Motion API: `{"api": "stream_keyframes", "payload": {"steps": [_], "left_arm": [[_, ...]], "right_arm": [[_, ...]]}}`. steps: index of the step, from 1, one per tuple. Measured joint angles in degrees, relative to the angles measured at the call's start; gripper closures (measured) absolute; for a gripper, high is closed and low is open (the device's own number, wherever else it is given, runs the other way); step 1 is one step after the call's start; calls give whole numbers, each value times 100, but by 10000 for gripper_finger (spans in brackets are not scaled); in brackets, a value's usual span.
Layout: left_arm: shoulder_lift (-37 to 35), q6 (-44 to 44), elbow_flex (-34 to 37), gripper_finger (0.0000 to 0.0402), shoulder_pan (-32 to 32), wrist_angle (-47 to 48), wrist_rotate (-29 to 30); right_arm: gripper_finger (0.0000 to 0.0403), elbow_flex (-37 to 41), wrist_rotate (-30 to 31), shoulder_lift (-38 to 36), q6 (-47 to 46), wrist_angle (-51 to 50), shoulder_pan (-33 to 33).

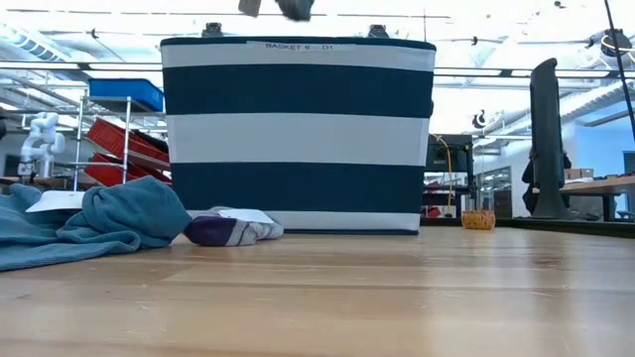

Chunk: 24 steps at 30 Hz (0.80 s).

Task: Sort clothes
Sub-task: Put the gray sock into the blue bin

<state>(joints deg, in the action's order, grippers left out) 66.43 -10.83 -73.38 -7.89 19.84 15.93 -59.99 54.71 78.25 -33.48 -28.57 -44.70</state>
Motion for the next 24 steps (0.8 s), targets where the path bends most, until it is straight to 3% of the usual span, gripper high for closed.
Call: {"api": "stream_keyframes", "payload": {"steps": [8, 11, 17, 24], "left_arm": [[738, 397, -496, 378, -1533, 844, -1025], [1145, 452, -661, 378, -1968, 1059, -1342], [1752, 446, -827, 378, -2343, 1504, -1712], [2365, 205, -827, 378, -2434, 1718, -1737]], "right_arm": [[229, 2097, -2005, 16, 1466, 4720, 975], [229, 2542, -2384, 226, 1562, 5936, 1228], [229, 2718, -2515, 697, 986, 6496, 1235], [229, 2715, -2480, 889, 664, 6987, 1153]]}}
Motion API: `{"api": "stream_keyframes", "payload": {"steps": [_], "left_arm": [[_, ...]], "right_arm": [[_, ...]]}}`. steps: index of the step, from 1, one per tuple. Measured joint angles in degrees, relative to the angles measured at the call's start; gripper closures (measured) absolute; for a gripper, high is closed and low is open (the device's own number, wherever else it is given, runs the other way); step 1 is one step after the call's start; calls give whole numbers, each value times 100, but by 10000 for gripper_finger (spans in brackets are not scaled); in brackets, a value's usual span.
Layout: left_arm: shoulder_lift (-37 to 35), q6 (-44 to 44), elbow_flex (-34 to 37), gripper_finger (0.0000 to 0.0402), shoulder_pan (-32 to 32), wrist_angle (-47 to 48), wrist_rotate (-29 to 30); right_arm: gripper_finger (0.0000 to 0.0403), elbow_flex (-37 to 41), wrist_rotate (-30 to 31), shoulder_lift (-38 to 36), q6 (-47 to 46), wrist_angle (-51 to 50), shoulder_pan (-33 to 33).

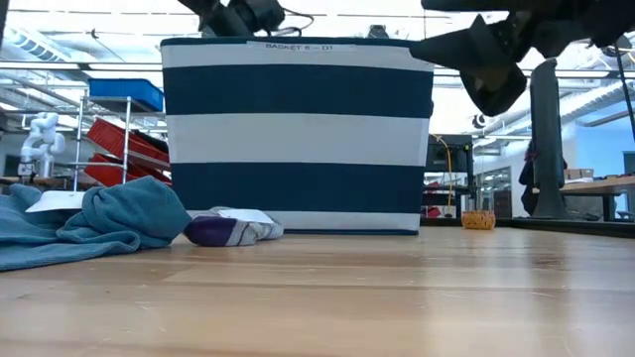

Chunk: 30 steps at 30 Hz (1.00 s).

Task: Sort clothes
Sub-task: Put the gray sock into the blue bin

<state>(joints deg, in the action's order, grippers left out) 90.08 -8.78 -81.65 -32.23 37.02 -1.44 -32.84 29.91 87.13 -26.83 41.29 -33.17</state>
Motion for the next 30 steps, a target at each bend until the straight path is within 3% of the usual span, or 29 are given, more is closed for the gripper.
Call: {"api": "stream_keyframes", "payload": {"steps": [13, 23, 30], "left_arm": [[503, -262, -2, 374, 9, 19, -436], [407, -561, 0, 240, 131, 573, -398], [353, -677, -22, 191, 199, 842, -145]], "right_arm": [[229, 0, 12, 0, -102, 401, 1], [229, -2, 57, 0, -100, 443, 155], [229, -4, 58, 0, -78, 447, 331]]}}
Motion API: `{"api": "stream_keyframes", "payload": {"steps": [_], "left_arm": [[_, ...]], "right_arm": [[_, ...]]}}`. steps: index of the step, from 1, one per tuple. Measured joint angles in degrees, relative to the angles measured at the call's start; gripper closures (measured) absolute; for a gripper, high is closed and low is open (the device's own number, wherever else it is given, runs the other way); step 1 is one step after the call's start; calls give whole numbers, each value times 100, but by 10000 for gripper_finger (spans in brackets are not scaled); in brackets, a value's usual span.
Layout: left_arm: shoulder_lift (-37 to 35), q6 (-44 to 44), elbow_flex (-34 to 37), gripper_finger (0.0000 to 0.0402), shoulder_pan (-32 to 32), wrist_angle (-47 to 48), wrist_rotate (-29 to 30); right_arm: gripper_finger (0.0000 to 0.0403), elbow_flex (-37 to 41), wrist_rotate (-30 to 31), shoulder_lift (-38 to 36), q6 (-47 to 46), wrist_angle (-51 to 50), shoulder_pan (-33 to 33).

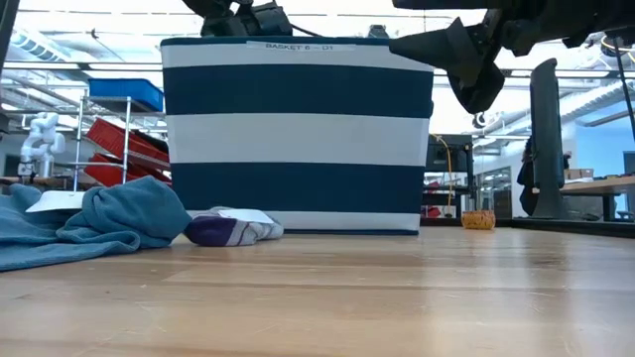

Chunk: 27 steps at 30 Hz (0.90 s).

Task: Sort clothes
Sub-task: Put the gray sock into the blue bin, then put the blue sock into the blue bin

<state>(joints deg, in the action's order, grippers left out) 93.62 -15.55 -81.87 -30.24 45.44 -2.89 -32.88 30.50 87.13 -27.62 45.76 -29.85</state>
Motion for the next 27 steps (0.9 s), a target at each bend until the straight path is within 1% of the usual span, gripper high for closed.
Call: {"api": "stream_keyframes", "payload": {"steps": [5, 10, 14, 19, 21, 23, 27], "left_arm": [[-63, -50, -369, 188, 0, 162, -1], [-412, -144, -1001, 187, 0, 312, -15], [-990, -145, -1312, 187, 0, 432, -169], [-1861, 11, -1316, 187, 97, 842, -568], [-2199, 182, -1190, 187, 218, 965, -813], [-2588, 349, -881, 187, 402, 990, -1044], [-3322, 750, 61, 187, 898, 959, -1196]], "right_arm": [[229, -2, -4, 0, 22, -6, 150], [229, -2, -35, 0, 195, 21, 312], [229, -4, -73, 0, 232, 159, 492], [229, -8, -134, 67, 239, 191, 597], [229, -44, -244, 154, 348, 140, 632], [229, -181, -240, 339, 492, 172, 671], [229, -548, -238, 929, 991, 150, 774]]}}
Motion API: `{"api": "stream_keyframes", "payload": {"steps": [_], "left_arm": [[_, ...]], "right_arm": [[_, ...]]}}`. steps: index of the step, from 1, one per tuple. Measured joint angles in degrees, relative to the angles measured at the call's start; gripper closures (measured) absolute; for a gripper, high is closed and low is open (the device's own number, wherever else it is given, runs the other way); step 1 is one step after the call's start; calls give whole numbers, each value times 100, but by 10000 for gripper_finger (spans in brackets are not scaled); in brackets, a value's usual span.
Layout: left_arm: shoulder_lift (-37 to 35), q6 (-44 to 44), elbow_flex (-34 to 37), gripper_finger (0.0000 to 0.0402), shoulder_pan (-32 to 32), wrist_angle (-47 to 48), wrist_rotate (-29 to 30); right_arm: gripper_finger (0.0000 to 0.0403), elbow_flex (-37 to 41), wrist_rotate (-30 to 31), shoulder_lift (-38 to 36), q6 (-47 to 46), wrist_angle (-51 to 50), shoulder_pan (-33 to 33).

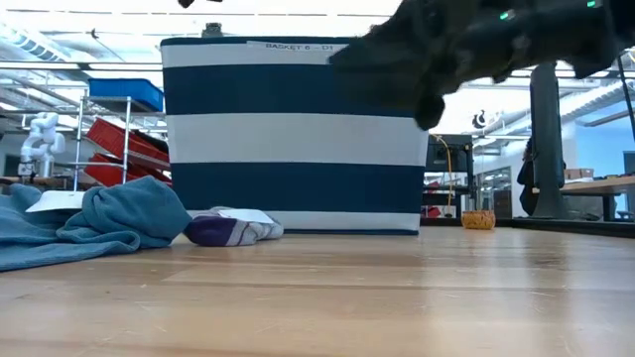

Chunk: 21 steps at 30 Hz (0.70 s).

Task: Sort clothes
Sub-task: Put the blue sock into the blue bin

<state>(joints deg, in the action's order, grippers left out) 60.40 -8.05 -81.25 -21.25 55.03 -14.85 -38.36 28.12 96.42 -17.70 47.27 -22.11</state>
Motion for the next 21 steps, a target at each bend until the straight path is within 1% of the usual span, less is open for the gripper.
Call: {"api": "stream_keyframes", "payload": {"steps": [4, 9, 12, 13, 16, 18, 21], "left_arm": [[-740, 539, 1210, 187, 476, -391, -7], [-1553, 1163, 2605, 187, 1060, -1146, -2], [-1940, 1418, 3235, 187, 1426, -1659, -5], [-2044, 1536, 3419, 187, 1546, -1821, -2], [-2278, 1814, 3793, 187, 1859, -2279, 9], [-2366, 1863, 3934, 187, 2005, -2422, 34], [-2406, 1871, 3963, 187, 2129, -2495, 103]], "right_arm": [[229, -516, -31, 656, 248, 0, 169], [229, -1369, -736, 1469, 873, -189, 401], [229, -2017, -923, 1905, 1183, -739, 505], [229, -2256, -952, 2044, 1242, -960, 539], [229, -2966, -1360, 2381, 1448, -1640, 642], [229, -3422, -1698, 2575, 1597, -2061, 691], [229, -3986, -2147, 2832, 1685, -2699, 793]]}}
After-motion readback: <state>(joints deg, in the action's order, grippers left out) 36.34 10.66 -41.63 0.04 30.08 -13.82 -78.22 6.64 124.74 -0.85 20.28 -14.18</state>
